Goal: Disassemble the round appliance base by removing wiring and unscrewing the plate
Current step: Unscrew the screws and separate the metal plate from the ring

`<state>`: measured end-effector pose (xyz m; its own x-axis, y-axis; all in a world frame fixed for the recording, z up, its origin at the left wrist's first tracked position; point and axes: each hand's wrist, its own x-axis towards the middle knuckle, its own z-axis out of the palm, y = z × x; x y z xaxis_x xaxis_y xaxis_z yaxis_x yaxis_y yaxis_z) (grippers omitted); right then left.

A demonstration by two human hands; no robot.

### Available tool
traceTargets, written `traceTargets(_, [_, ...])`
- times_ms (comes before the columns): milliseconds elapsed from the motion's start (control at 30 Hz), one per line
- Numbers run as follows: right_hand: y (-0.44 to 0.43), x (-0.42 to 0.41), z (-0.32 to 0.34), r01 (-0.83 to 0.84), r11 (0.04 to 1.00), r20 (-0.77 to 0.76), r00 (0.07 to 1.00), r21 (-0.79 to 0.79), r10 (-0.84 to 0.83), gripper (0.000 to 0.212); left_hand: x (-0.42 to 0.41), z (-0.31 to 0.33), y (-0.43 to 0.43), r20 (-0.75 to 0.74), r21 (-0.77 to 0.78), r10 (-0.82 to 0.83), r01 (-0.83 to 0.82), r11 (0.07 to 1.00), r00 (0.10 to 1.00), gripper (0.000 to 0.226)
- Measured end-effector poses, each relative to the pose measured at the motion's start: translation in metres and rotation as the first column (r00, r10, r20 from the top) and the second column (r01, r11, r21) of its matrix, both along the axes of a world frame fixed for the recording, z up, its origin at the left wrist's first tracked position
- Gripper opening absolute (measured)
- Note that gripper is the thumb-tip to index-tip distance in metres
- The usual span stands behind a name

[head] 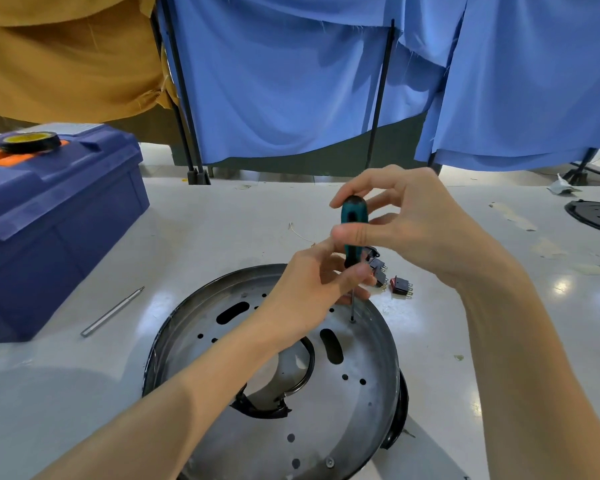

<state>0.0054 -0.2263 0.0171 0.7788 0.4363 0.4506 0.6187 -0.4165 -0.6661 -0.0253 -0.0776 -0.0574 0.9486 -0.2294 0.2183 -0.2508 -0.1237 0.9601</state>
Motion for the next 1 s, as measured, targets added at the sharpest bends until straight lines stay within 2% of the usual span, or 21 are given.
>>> traceTargets(67, [-0.0001, 0.0014, 0.0006, 0.026, 0.999, 0.030, 0.999, 0.024, -0.027, 0.019, -0.0007, -0.0001, 0.0015, 0.006, 0.000, -0.038, 0.038, 0.999, 0.999, 0.021])
traceTargets(167, [-0.0051, 0.0006, 0.0036, -0.067, 0.990, -0.082, 0.994, 0.128, 0.077, 0.025, 0.0022, -0.0001, 0.0043, -0.009, -0.031, 0.012, -0.012, 0.999, 1.000, 0.013])
traceTargets(233, [-0.0035, -0.0009, 0.0033, -0.084, 0.994, -0.046, 0.995, 0.064, 0.087, 0.012, 0.0029, 0.0001, 0.0024, -0.006, -0.039, 0.055, -0.055, 0.998, 0.998, 0.023])
traceTargets(300, [-0.0011, -0.0007, 0.0005, -0.022, 1.000, 0.017, 1.000, 0.004, 0.022, 0.017, 0.0024, -0.0005, 0.0005, 0.029, 0.021, 0.044, -0.044, 0.999, 0.999, 0.027])
traceTargets(367, [-0.0006, 0.0013, 0.0005, 0.013, 0.999, 0.027, 1.000, 0.049, -0.014, 0.026, 0.0014, -0.0015, 0.0010, 0.043, 0.035, 0.007, -0.008, 0.999, 0.999, 0.022])
traceTargets(433, [-0.0034, 0.0024, 0.0016, -0.032, 0.990, -0.048, 0.998, 0.135, 0.039, 0.033, 0.0028, -0.0019, 0.0023, 0.043, 0.018, 0.038, -0.038, 0.999, 0.998, 0.016])
traceTargets(467, [-0.0031, 0.0015, 0.0019, -0.064, 0.987, -0.072, 0.995, 0.148, 0.076, 0.030, 0.0040, -0.0021, 0.0024, 0.050, 0.012, 0.070, -0.071, 0.997, 0.996, 0.013])
traceTargets(533, [0.0000, -0.0005, 0.0009, -0.080, 0.994, -0.049, 0.995, 0.068, 0.083, 0.015, 0.0049, -0.0019, 0.0019, 0.051, 0.004, 0.114, -0.114, 0.993, 0.992, 0.019])
traceTargets(600, [0.0032, -0.0007, -0.0016, -0.019, 1.000, -0.002, 1.000, -0.004, 0.019, 0.020, 0.0039, -0.0017, 0.0014, 0.040, 0.016, 0.088, -0.088, 0.996, 0.995, 0.024])
traceTargets(667, [0.0039, 0.0023, -0.0010, 0.021, 0.999, 0.024, 0.999, 0.046, -0.022, 0.020, 0.0024, -0.0021, 0.0024, 0.018, -0.014, 0.017, -0.017, 1.000, 1.000, 0.015])
traceTargets(733, [0.0011, 0.0038, 0.0005, -0.007, 0.992, -0.046, 0.999, 0.124, 0.013, 0.028, 0.0027, -0.0023, 0.0031, -0.015, -0.069, 0.006, -0.007, 0.998, 1.000, 0.015])
traceTargets(800, [0.0001, 0.0030, 0.0000, -0.061, 0.994, -0.056, 0.996, 0.090, 0.067, 0.020, 0.0046, -0.0021, 0.0029, -0.011, -0.085, 0.043, -0.044, 0.995, 0.999, 0.010])
traceTargets(900, [0.0015, 0.0011, -0.0025, -0.032, 0.999, 0.027, 0.999, -0.044, 0.033, 0.020, 0.0041, -0.0024, 0.0008, 0.008, -0.050, 0.080, -0.080, 0.996, 0.997, 0.022])
traceTargets(1000, [-0.0043, 0.0038, 0.0003, -0.032, 0.998, -0.045, 0.998, 0.061, 0.034, 0.033, 0.0023, -0.0037, -0.0004, 0.003, -0.058, 0.045, -0.045, 0.997, 0.999, 0.017])
